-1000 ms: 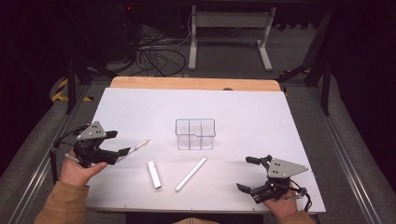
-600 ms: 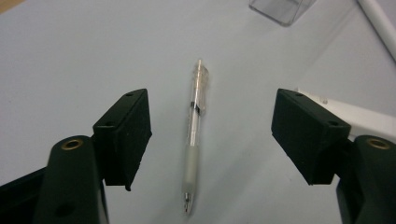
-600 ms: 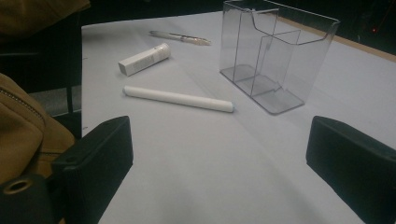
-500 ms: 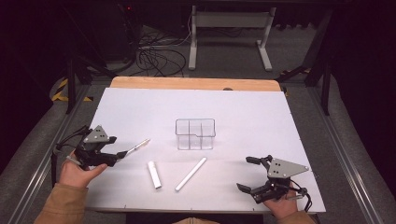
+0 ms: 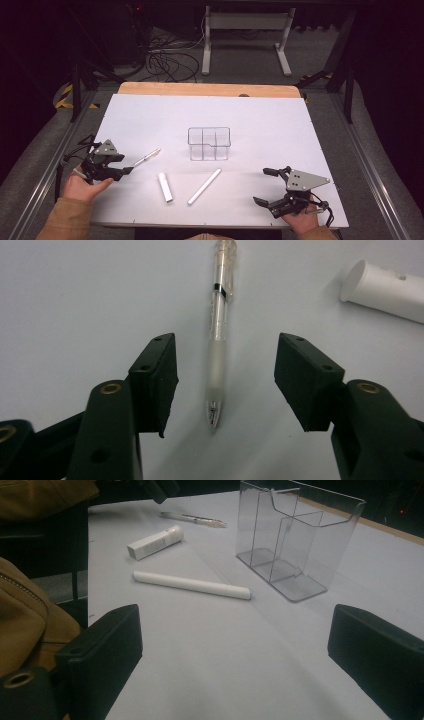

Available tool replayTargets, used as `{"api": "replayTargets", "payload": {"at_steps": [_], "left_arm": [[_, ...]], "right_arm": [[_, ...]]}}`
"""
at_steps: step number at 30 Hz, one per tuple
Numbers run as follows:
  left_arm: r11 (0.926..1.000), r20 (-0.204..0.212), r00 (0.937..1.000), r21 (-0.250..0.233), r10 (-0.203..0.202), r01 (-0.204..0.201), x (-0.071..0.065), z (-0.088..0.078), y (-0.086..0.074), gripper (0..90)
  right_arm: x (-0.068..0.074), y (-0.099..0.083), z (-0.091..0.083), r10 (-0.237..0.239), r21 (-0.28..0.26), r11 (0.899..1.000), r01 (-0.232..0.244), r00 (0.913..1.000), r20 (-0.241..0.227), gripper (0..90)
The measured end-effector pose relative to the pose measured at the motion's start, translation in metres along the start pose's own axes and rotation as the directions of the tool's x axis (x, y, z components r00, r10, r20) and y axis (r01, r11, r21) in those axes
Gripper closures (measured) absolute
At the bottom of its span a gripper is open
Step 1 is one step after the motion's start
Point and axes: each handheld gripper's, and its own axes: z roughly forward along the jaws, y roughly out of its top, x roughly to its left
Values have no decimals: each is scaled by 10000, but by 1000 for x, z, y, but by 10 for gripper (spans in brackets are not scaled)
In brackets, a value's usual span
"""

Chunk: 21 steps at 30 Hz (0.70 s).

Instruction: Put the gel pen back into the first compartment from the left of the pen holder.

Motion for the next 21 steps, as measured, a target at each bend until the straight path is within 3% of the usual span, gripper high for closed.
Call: {"api": "replayTargets", "payload": {"at_steps": [3, 7, 10, 21], "left_arm": [[9996, -228, 9996, 214, -183, 188, 2, 4, -2, 477], [9988, -94, 9995, 399, -288, 291, 4, 9, -6, 536], [9981, -56, 9998, 573, -201, 204, 4, 12, -7, 567], [9987, 40, 10000, 512, -12, 10, 7, 23, -14, 722]], "right_arm": [[0, 0, 0, -9, 2, 10000, 9, 10000, -13, 79], [0, 0, 0, -19, 0, 10000, 19, 10000, -2, 78], [0, 0, 0, -21, 27, 10000, 21, 10000, -12, 79], [0, 0, 0, -24, 36, 10000, 24, 10000, -20, 79]]}}
